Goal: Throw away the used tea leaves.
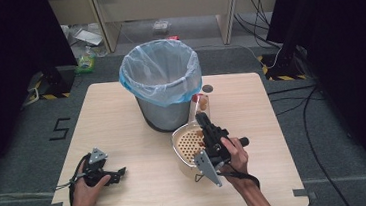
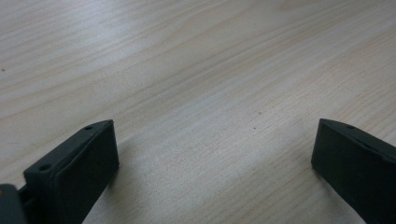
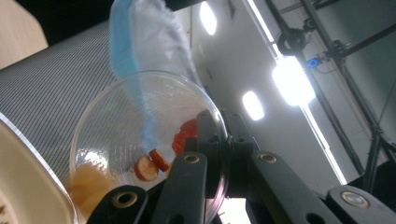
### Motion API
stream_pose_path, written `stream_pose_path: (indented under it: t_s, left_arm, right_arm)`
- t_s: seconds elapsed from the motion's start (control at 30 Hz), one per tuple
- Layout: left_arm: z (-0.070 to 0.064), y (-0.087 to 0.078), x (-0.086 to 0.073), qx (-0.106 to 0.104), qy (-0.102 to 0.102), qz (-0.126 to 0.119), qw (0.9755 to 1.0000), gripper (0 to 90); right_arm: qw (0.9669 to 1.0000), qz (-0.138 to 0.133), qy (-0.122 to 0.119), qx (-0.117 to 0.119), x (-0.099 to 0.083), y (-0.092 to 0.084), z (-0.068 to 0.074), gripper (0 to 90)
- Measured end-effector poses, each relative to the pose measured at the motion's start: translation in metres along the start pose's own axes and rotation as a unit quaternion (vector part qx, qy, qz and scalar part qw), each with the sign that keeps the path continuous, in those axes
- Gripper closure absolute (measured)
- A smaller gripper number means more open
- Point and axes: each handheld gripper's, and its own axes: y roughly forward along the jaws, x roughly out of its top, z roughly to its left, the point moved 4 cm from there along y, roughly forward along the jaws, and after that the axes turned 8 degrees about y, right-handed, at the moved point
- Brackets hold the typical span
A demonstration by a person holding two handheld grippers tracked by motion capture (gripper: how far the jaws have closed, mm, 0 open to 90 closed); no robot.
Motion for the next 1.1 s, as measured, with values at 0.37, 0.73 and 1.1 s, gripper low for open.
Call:
stream_pose_path:
  t_s: [0.37,0.73,1.1]
  left_arm:
    - [0.0,0.0,0.0,0.001,0.001,0.0,1.0,0.0]
    - [0.0,0.0,0.0,0.0,-0.001,0.0,1.0,0.0]
    - [0.0,0.0,0.0,0.0,0.0,0.0,1.0,0.0]
  right_arm:
    - [0.9991,0.004,-0.042,0.002,-0.01,0.007,0.007,87.8]
    - [0.9994,0.005,-0.035,-0.004,-0.015,0.003,0.004,87.8]
    - [0.9975,-0.013,-0.068,-0.017,-0.01,0.006,0.007,88.0]
